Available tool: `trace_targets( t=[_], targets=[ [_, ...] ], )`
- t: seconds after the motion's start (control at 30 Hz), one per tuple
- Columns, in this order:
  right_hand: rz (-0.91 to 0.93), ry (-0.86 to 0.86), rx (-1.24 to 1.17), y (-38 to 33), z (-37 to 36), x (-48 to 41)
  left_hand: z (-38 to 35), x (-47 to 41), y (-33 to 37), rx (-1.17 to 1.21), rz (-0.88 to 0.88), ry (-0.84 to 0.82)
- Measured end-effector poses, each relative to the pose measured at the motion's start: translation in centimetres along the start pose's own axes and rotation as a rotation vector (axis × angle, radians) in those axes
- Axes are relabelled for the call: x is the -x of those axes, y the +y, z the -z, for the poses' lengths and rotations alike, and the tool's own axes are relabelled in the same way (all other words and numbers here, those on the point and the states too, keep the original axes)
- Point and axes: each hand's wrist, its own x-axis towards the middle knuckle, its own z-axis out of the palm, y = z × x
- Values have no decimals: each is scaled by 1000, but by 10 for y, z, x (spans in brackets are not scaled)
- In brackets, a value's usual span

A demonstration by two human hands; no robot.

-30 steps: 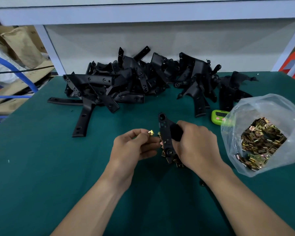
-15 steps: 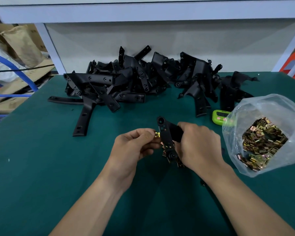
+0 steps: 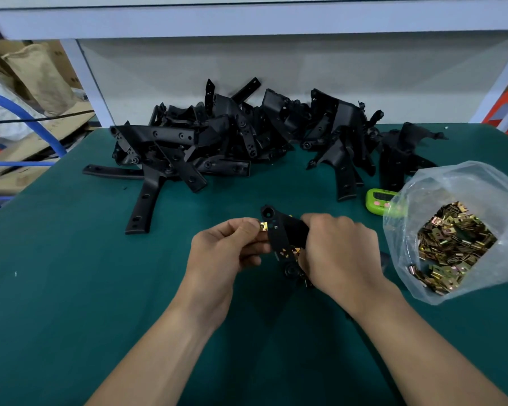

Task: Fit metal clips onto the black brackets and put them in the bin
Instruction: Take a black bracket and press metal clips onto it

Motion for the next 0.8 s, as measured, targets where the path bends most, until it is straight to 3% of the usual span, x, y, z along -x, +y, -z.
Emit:
trace_targets(
  t=[0.43,0.67,0.8],
  targets=[
    [-37,0,72,-16,9,6,0,3,-1,-195,-134,101],
    [6,7,-74,-21,2,8,12,-3,6,105,109,-194],
    [43,20,-132,-19,1,9,13,-9,-2,161,85,-276]
  ],
)
